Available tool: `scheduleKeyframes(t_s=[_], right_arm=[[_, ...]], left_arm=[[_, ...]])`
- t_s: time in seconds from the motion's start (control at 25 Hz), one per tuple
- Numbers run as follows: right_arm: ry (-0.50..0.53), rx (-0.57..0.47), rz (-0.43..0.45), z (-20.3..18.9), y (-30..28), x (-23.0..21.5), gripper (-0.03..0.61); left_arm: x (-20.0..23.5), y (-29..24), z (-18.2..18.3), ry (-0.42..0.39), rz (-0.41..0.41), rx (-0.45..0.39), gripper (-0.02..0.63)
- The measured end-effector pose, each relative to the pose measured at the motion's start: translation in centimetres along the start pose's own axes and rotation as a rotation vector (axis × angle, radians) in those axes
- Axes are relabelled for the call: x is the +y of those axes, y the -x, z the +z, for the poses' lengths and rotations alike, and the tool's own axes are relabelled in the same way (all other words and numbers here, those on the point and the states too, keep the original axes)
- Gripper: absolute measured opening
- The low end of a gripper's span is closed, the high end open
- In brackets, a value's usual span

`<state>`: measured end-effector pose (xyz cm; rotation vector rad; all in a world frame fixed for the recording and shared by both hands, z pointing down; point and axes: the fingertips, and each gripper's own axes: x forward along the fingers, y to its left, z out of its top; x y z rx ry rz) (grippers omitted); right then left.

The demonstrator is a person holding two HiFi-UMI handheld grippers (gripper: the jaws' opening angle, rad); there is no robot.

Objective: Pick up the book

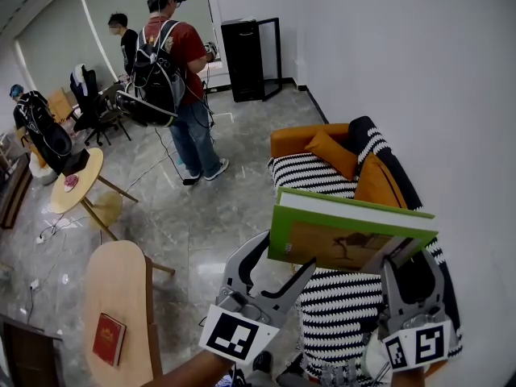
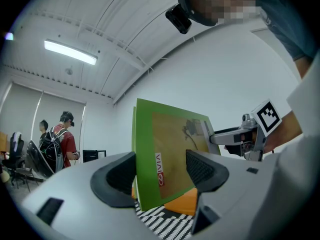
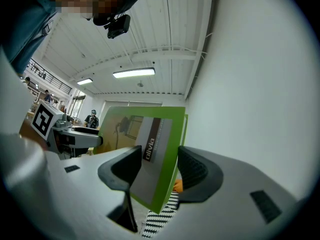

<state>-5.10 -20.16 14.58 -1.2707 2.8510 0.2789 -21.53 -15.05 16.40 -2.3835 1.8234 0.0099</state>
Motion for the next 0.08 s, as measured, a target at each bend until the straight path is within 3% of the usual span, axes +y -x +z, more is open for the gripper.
scheduleKeyframes(t_s=[0.08], right_arm=[[0.0,0.001,-0.002,0.16,0.32,0.08,0.238]], left_arm=[[-0.19,0.25,0.18,0.001,-0.002,0.0,0.295]])
